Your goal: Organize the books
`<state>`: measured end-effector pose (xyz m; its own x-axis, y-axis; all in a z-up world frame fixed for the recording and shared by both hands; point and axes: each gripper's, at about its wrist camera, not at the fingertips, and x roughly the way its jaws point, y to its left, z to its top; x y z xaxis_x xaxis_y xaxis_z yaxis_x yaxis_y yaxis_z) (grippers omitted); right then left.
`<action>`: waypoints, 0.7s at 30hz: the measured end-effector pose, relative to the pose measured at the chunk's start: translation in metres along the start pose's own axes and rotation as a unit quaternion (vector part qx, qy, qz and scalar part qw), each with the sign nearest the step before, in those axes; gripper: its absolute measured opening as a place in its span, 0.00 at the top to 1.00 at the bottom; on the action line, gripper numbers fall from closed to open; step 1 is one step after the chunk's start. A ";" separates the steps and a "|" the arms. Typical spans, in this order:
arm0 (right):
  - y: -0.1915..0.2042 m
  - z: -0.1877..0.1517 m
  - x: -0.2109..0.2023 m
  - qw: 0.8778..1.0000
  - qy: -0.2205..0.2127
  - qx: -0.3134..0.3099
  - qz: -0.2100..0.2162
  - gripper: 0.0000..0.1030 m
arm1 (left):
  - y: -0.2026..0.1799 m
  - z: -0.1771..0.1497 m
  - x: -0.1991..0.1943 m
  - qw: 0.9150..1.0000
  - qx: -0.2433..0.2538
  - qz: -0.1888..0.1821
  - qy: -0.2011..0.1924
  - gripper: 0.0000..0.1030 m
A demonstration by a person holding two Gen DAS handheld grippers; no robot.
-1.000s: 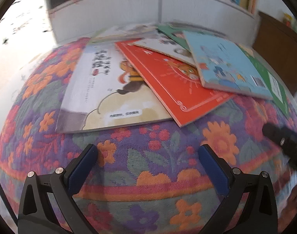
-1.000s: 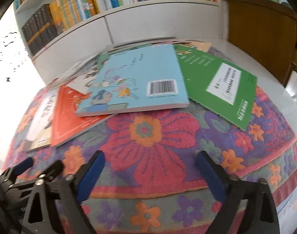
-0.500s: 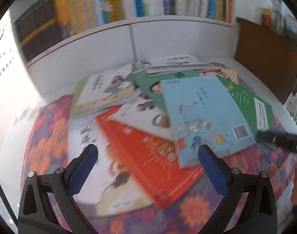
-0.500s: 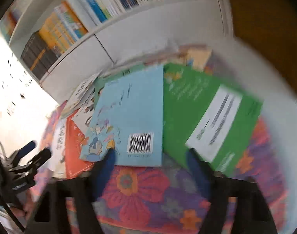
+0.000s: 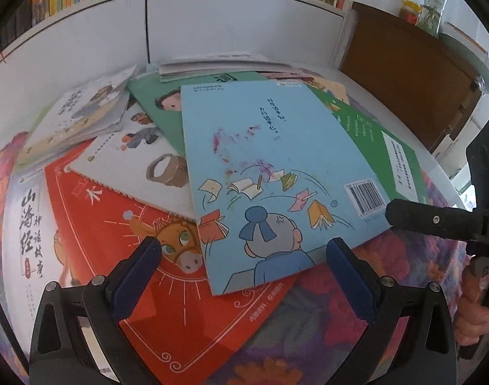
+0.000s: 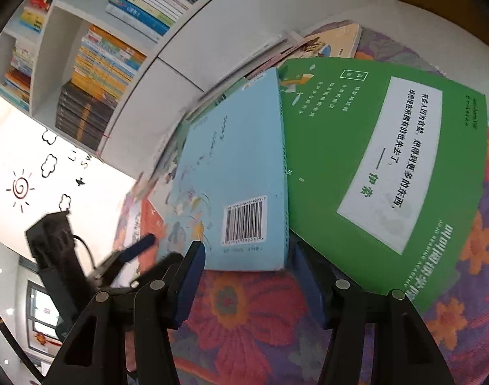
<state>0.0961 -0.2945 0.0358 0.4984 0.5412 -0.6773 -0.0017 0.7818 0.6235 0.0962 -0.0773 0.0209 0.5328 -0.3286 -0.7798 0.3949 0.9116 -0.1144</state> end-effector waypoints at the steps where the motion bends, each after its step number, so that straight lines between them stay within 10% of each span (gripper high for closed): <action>1: 0.000 -0.001 0.000 1.000 -0.005 0.000 0.004 0.45 | -0.001 0.000 0.000 1.000 0.006 0.002 0.000 0.01; 21: 0.026 -0.004 -0.007 0.995 -0.048 -0.049 0.074 0.63 | -0.038 -0.008 -0.015 0.994 0.104 -0.033 -0.030 0.01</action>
<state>0.0887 -0.2766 0.0553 0.5676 0.6236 -0.5375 -0.1633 0.7251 0.6690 0.0673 -0.1051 0.0321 0.5418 -0.4049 -0.7366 0.5729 0.8191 -0.0290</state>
